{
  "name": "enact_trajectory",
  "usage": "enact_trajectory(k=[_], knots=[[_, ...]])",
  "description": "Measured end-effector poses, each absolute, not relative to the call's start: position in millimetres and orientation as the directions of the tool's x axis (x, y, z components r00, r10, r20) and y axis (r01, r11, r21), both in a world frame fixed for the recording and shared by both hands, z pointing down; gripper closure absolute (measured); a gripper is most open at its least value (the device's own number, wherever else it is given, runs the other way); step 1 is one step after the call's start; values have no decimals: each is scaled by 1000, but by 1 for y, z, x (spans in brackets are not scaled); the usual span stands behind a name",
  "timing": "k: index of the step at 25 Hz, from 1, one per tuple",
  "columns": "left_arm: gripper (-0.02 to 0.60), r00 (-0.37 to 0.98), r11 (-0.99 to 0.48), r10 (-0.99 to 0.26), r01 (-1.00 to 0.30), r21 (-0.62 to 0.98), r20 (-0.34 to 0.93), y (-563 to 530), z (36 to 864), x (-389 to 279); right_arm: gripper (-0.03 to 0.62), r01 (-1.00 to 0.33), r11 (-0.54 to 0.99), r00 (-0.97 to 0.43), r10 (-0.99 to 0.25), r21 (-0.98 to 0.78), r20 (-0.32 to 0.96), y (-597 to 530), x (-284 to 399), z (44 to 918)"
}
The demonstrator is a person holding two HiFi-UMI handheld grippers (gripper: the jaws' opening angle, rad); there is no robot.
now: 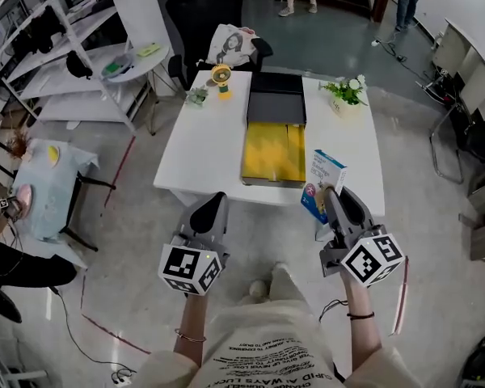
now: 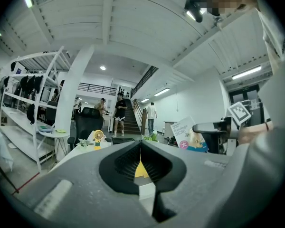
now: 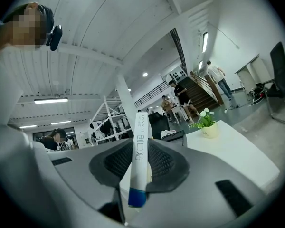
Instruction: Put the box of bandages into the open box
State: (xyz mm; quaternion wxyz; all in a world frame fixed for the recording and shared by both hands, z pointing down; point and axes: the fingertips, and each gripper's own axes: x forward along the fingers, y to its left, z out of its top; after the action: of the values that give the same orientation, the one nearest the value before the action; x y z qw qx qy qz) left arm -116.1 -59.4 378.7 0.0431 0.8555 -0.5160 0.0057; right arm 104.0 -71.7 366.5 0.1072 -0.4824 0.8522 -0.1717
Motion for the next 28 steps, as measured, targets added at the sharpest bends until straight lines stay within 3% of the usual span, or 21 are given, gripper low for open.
enact_trajectory(k=[17,28], knots=[[558,443,-433,-892,-894,117,83,-179,392,-121,503,-759,479,-553,-832,-440,48,-211,86,382],[558,409,-387,-899,-910,149,160,-253,419,-117,503,-642,512,-697,-699,-571,158,-292,50,426]])
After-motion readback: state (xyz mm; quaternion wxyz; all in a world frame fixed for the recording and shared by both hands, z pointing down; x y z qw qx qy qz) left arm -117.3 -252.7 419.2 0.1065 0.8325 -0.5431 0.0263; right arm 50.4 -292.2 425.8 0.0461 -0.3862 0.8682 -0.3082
